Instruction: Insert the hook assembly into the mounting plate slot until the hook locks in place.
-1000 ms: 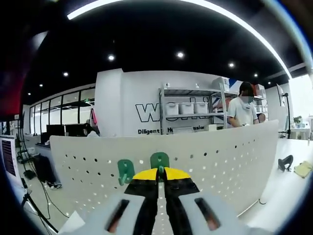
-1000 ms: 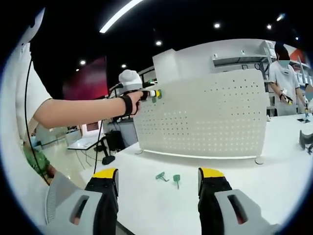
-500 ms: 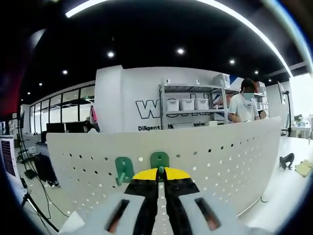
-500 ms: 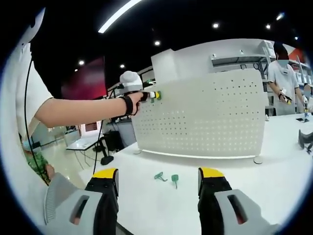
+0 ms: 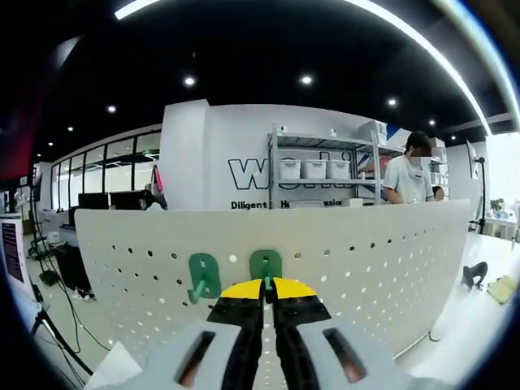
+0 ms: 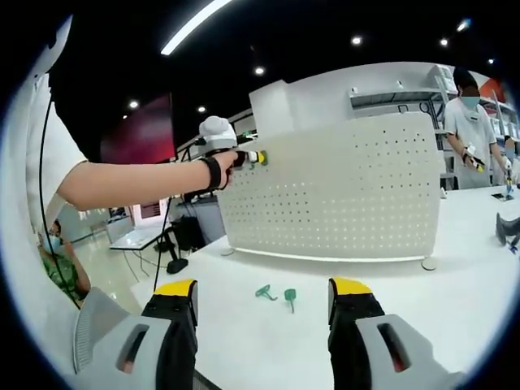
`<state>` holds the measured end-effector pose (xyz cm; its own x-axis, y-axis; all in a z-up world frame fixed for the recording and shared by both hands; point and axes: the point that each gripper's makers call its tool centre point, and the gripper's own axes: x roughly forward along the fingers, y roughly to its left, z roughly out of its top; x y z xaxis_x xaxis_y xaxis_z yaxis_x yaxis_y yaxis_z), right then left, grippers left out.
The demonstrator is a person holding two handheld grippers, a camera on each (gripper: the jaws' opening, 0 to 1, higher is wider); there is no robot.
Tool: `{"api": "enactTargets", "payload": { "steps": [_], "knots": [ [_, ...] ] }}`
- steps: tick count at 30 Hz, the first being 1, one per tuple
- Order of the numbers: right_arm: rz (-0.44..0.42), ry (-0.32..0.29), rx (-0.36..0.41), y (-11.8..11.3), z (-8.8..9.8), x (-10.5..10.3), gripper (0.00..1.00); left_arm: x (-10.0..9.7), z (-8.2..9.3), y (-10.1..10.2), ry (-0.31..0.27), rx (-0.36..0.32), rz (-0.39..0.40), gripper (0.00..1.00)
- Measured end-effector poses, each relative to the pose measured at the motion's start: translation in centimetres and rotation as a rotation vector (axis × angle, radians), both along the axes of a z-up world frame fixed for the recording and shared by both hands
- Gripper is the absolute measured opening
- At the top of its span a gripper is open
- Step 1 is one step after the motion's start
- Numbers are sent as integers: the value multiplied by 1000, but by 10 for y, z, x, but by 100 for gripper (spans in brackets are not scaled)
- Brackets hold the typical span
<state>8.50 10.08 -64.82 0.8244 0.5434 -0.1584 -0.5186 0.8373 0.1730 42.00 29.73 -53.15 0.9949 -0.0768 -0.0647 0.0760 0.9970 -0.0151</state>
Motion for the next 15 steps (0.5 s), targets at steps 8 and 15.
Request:
{"api": "enactTargets", "payload": {
  "steps": [8, 15],
  "knots": [
    [7, -4, 7, 3, 1, -1, 66, 4, 0, -2, 31, 19, 9, 2],
    [1, -2, 8, 0, 0, -2, 66, 7, -2, -2, 72, 48, -20, 2]
  ]
}}
